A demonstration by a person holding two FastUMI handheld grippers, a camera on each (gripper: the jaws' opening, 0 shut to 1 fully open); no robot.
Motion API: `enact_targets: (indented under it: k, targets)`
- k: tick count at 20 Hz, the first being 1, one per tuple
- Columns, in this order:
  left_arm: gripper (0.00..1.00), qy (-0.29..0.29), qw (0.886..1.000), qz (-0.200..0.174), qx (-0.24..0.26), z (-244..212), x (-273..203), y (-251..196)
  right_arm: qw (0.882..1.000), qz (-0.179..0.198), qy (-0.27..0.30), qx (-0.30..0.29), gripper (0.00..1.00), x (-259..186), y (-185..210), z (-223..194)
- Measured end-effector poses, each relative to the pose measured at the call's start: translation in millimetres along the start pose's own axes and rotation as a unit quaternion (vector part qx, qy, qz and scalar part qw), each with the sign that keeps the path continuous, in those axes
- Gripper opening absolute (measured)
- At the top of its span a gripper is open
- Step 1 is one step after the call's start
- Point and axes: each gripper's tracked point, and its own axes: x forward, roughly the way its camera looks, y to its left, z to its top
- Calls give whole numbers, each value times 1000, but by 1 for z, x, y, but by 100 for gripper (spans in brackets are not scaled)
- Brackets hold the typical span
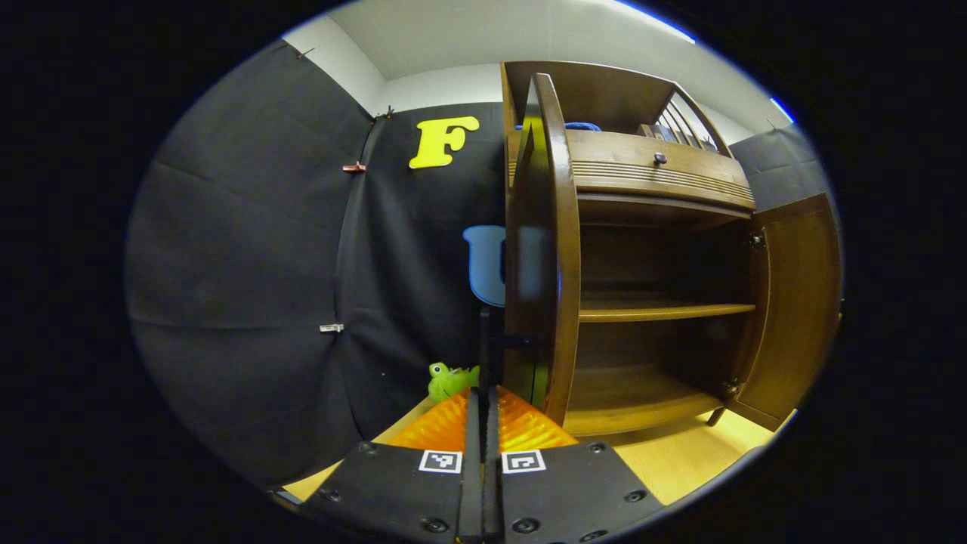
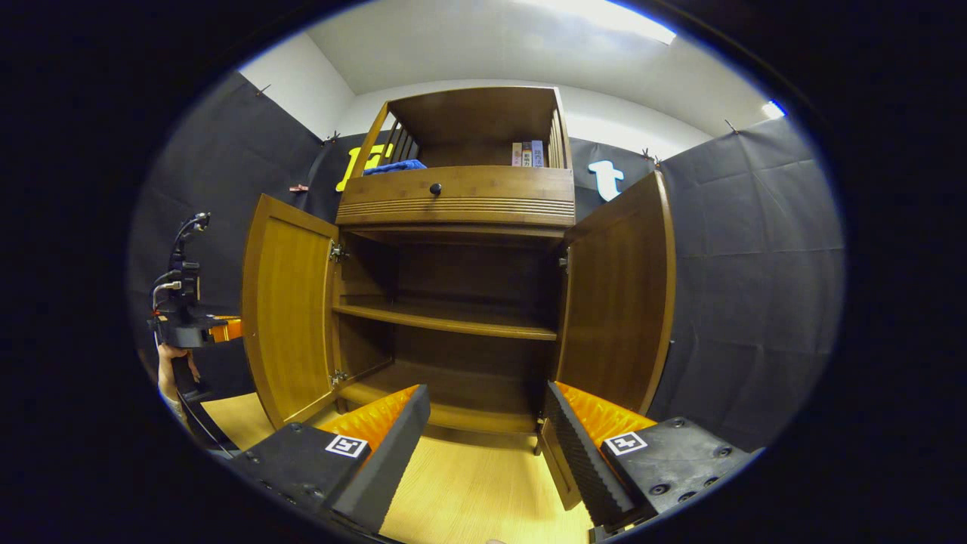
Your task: Open the right door of the double-door shoe cabinet with the right hand, and open the left door with the left hand.
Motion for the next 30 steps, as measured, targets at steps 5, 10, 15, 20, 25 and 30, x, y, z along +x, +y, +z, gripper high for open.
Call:
enact_targets:
  k: [5, 10, 15, 20, 25, 30]
  targets:
    - [5, -16, 1000, 16, 14, 15, -26, 10, 1000, 12, -3, 3, 98, 8, 11, 1]
    - [5, -54, 997, -62, -14, 55, -56, -42, 1000, 15, -6, 11, 98, 20, 20, 3]
    - [24, -83, 987, -137, -18, 89, -66, -97, 1000, 20, -13, 3, 98, 25, 31, 11]
    - [99, -97, 982, -160, -8, 93, -69, -125, 999, 33, -22, 5, 98, 27, 41, 18]
    - [99, -79, 984, -157, 7, 85, -63, -138, 998, 59, -27, 6, 98, 37, 54, 16]
    - [98, -70, 985, -158, 17, 78, -55, -148, 997, 75, -19, 8, 98, 47, 62, 13]
